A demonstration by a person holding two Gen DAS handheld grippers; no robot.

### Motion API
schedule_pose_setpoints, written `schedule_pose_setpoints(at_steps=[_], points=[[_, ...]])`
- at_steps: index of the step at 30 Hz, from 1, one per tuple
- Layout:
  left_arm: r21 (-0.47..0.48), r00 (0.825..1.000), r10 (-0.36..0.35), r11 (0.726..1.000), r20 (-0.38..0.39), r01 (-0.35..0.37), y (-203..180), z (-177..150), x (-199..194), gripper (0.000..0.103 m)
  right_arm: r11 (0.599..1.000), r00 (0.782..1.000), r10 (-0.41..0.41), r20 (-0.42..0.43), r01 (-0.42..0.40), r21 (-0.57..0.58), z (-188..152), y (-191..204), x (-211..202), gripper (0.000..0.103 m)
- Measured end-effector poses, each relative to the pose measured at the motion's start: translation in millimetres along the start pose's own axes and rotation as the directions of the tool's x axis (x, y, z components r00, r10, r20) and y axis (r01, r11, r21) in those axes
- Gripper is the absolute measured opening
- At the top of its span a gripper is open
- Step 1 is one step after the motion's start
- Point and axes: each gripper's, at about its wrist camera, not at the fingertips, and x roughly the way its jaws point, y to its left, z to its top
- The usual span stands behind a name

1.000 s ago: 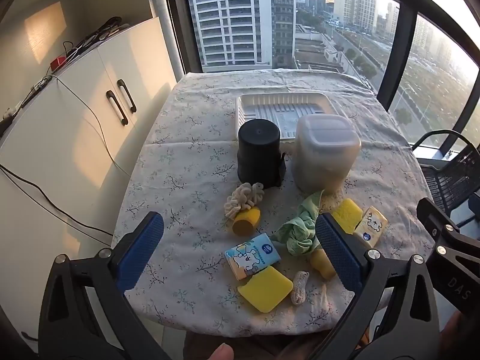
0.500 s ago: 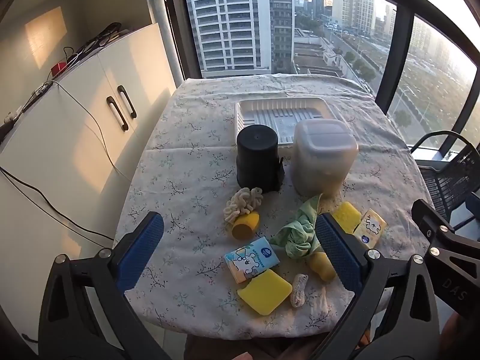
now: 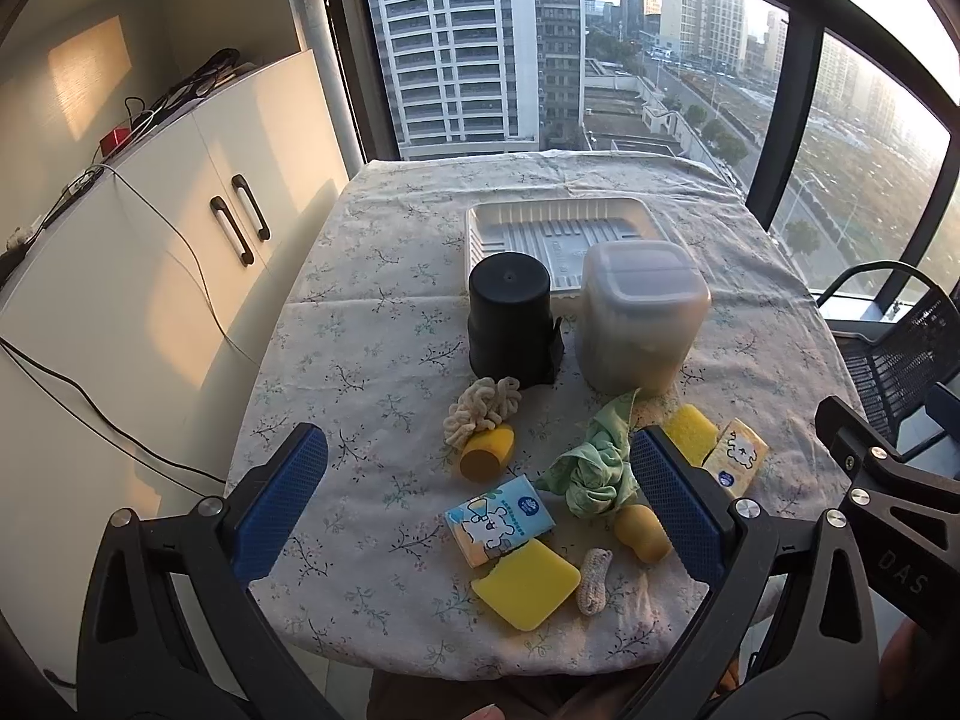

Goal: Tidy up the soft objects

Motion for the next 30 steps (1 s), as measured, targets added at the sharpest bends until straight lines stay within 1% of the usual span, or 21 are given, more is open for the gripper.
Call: schedule_pose_setpoints(at_steps=[30], points=[[0.001,1.0,0.005,1.0,0.001,-0.005,0.8,-1.5,0.8,0.103,1.0,1.0,0.0,-0.006,0.0,-0.001,-0.3,0.5,1.0,0.103]])
